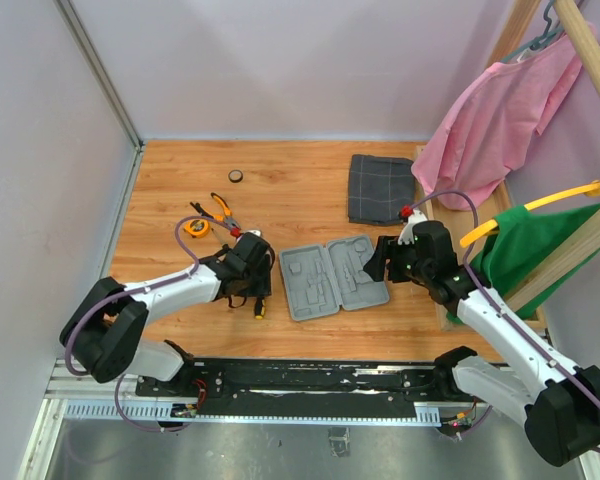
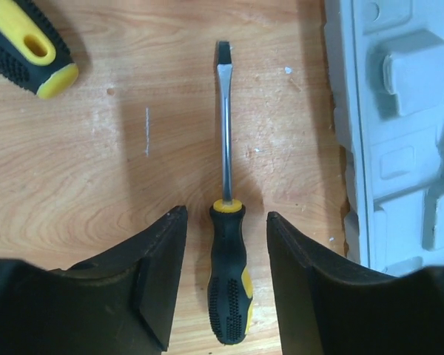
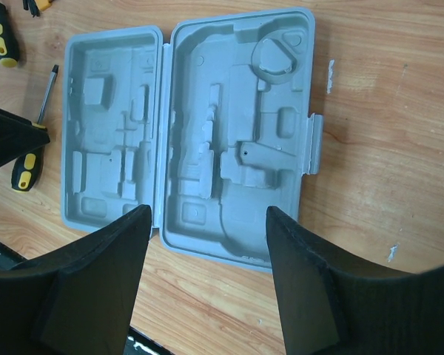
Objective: Sort the tools into containers
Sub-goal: Pick up the screwdriver from the center of the board.
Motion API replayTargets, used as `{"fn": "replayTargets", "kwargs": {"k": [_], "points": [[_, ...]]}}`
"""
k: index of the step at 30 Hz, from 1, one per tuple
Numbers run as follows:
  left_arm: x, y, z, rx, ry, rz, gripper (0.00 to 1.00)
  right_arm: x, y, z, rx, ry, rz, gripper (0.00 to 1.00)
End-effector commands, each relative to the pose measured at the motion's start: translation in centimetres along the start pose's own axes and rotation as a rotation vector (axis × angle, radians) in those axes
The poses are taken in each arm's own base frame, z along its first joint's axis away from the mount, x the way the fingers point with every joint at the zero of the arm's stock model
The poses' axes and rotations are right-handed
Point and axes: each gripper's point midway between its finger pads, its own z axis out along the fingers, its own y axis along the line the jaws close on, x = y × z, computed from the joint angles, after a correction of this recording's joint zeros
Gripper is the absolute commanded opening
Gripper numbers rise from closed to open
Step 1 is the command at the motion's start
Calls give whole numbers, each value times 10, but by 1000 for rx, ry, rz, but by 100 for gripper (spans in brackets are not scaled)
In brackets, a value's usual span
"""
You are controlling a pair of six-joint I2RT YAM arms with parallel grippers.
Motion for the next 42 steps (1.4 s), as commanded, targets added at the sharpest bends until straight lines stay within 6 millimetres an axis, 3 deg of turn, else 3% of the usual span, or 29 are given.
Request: {"fn": "replayTargets", "kwargs": {"k": [1, 16, 21, 27, 33, 37, 42], "points": [[0, -1, 6, -40, 9, 28, 50, 2, -5, 2, 12, 1, 11, 65], [6, 10, 7, -119, 12, 91, 14, -4, -5, -2, 26, -13, 12, 65], [-10, 0, -11, -31, -75, 122, 6, -12, -6, -9, 37, -62, 9, 65], [-40, -16, -53, 121, -266, 99, 1, -29, 3, -22, -3, -156, -6, 72], [-67, -35, -102, 306, -460, 31, 1, -45, 37, -33, -183, -247, 9, 79], [-79, -53, -136, 467, -565, -19, 0, -50, 75, -37, -371, -265, 33, 79], [-87, -74, -172, 653, -641, -44, 0, -46, 126, -38, -464, -296, -65, 80]]}}
